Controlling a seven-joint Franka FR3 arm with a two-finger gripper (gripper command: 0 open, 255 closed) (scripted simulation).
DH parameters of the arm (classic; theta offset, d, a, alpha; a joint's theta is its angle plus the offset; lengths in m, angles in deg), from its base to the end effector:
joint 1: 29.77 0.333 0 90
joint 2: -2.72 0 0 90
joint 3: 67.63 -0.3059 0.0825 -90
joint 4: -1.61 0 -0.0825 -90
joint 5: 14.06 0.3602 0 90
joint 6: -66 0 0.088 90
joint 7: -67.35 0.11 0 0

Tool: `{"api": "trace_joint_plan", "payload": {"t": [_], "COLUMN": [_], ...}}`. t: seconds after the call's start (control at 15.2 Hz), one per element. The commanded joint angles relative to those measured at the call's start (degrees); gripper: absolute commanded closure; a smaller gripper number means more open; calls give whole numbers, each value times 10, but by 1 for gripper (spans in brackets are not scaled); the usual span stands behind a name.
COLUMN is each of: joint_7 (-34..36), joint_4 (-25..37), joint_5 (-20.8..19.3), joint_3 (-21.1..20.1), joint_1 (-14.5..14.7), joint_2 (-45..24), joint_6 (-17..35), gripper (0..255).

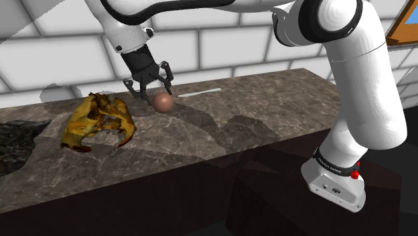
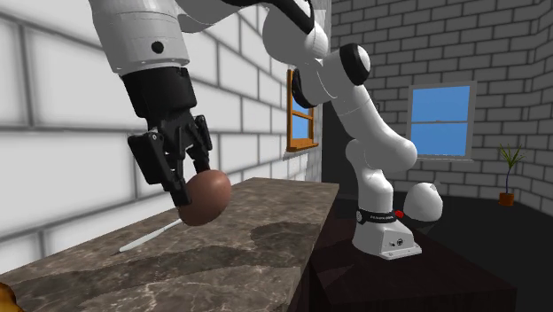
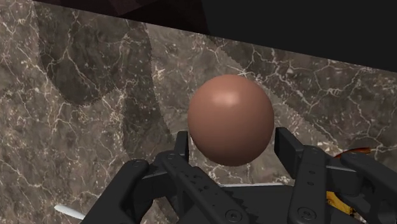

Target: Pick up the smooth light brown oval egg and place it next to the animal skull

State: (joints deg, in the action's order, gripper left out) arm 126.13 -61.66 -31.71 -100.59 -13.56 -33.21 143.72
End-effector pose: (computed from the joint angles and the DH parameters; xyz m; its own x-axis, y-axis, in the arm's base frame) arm 0.5245 0.3893 0.4603 0.9552 -0.2466 -0.1634 -0.2050 -0.9501 0.2352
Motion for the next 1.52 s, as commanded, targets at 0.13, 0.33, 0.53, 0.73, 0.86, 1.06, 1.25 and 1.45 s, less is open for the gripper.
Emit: {"api": "trace_joint_plan", "payload": {"t": [0.13, 0.33, 0.53, 0.73, 0.86, 1.06, 1.25, 1.45], "joint_7": [3, 5, 7, 10, 11, 13, 16, 19], "joint_4": [-36, -61, -83, -103, -115, -132, -146, -159], "joint_5": [1, 0, -1, -2, -4, -6, -9, -13], "joint_3": [0, 0, 1, 2, 3, 4, 6, 9], "joint_1": [-8, -13, -17, -21, -22, -24, -26, -26], "joint_2": [2, 2, 1, -1, -4, -9, -15, -22], "joint_6": [33, 56, 79, 100, 114, 134, 153, 172], "gripper": [255, 255, 255, 255, 255, 255, 255, 255]}}
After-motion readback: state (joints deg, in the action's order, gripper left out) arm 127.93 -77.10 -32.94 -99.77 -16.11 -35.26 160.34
